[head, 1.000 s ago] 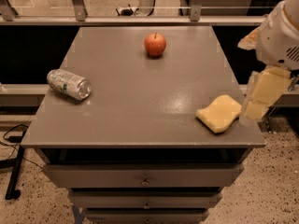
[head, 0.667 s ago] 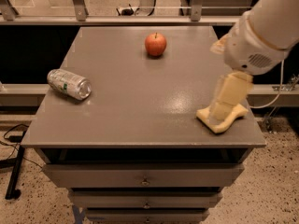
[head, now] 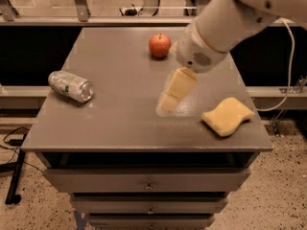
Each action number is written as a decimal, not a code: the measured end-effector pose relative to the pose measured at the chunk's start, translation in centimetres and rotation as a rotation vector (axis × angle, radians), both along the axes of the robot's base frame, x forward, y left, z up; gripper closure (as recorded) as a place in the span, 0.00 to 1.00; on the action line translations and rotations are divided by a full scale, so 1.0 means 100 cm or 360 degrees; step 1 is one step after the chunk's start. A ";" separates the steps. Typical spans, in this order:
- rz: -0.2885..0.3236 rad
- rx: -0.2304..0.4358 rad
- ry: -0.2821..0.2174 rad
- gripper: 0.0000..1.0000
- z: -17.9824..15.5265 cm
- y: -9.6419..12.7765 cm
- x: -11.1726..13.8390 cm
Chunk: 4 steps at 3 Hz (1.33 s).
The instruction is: Move 7up can near apple
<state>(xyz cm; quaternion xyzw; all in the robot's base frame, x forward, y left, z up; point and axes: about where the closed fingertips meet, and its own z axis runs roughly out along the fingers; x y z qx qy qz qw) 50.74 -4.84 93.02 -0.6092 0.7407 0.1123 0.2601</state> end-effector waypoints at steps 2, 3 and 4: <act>0.0028 0.0413 0.0030 0.00 -0.013 0.096 0.038; 0.0076 0.0563 -0.0033 0.00 -0.016 0.137 0.049; 0.0120 0.0691 -0.0056 0.00 -0.017 0.180 0.052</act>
Offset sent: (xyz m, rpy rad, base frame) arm 0.0590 0.1334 -0.0182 0.3846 -0.0042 0.0119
